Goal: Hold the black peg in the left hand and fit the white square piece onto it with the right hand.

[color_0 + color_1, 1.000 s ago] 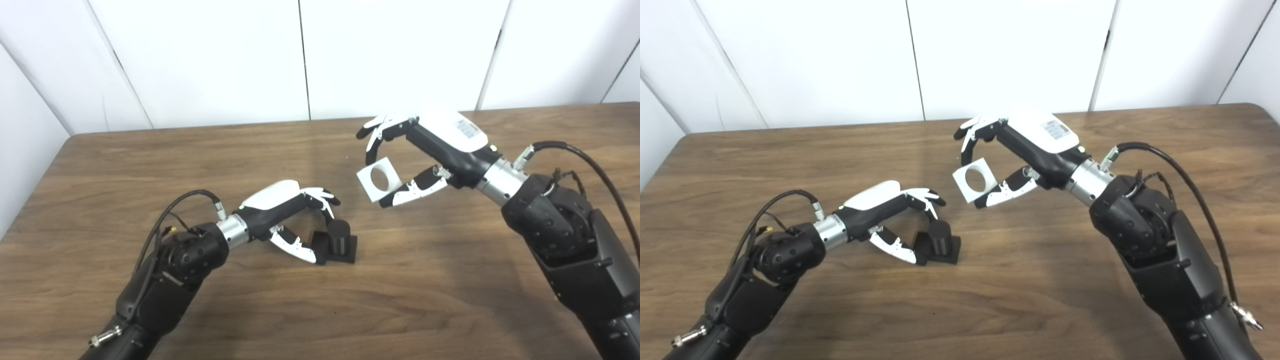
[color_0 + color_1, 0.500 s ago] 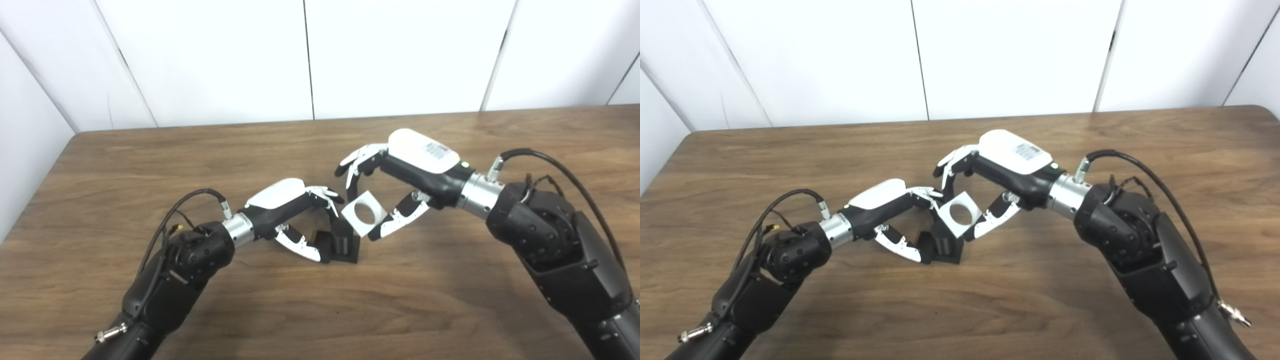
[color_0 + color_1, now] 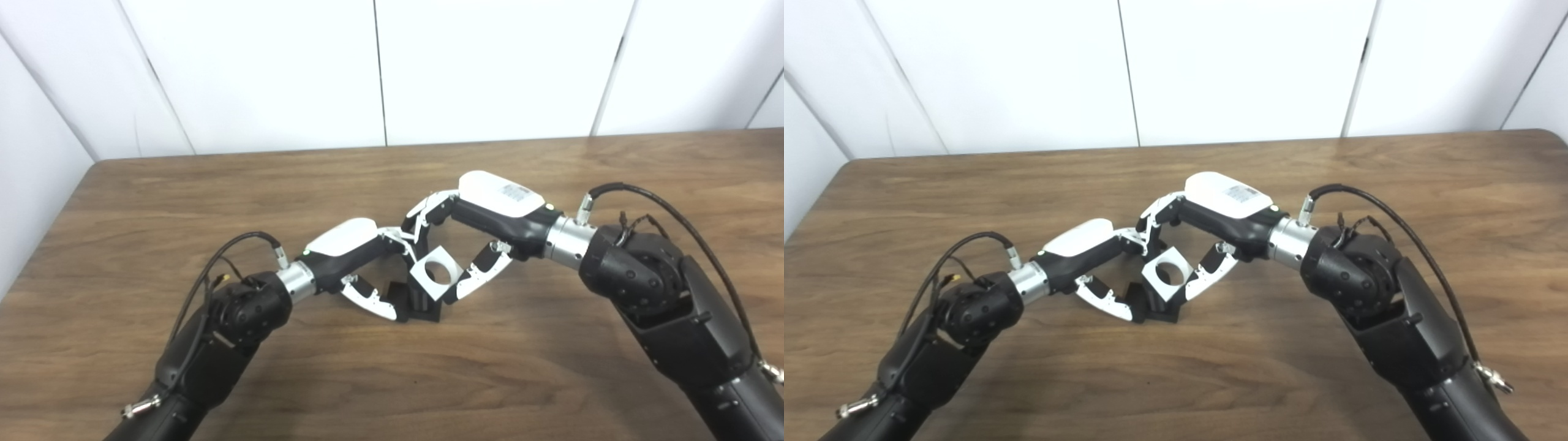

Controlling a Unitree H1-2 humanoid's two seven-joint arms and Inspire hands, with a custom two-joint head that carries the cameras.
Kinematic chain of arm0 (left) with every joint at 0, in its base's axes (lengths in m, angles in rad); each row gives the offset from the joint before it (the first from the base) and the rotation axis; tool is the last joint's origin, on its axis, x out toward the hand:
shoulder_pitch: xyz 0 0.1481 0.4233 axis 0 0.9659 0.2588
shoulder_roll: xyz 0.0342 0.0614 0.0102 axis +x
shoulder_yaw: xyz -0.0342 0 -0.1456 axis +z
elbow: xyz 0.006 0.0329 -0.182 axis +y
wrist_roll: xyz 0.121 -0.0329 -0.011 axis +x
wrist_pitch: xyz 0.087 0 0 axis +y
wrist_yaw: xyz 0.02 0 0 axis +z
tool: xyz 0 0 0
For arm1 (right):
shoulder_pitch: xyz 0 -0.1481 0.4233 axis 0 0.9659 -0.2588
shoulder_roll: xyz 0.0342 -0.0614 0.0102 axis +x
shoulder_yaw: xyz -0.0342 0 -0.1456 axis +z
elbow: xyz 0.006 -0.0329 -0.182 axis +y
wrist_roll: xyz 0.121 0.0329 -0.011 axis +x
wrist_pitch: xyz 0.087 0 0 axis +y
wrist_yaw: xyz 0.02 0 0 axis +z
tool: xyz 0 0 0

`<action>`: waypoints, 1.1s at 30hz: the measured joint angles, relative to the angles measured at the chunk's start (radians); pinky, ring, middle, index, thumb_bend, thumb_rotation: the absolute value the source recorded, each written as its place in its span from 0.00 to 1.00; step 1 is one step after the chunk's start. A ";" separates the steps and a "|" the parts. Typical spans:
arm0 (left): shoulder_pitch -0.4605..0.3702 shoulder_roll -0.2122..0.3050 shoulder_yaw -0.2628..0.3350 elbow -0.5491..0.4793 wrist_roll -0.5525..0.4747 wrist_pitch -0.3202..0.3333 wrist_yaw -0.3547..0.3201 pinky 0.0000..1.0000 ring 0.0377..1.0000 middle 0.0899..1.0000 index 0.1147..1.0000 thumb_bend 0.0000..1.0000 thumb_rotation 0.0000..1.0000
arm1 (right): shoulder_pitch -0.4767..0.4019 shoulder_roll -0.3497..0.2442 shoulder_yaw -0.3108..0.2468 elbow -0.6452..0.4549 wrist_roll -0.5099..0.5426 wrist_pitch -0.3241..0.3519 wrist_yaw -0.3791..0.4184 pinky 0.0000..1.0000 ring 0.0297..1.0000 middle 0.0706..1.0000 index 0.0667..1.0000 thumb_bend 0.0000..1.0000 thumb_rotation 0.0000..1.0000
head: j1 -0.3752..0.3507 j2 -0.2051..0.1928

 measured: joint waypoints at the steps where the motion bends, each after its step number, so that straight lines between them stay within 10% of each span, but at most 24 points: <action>1: 0.000 0.000 0.000 0.000 0.000 0.000 0.002 0.81 0.93 0.86 0.49 0.80 0.31 | -0.001 0.003 0.000 0.005 0.000 -0.001 0.000 0.67 0.79 0.74 0.44 0.52 0.13 | 0.000 0.000; 33: 0.004 -0.006 -0.005 0.000 0.002 0.000 0.008 0.85 0.94 0.86 0.49 0.80 0.30 | -0.001 0.052 -0.004 0.116 -0.020 -0.017 -0.075 0.67 0.79 0.74 0.45 0.51 0.14 | 0.002 0.008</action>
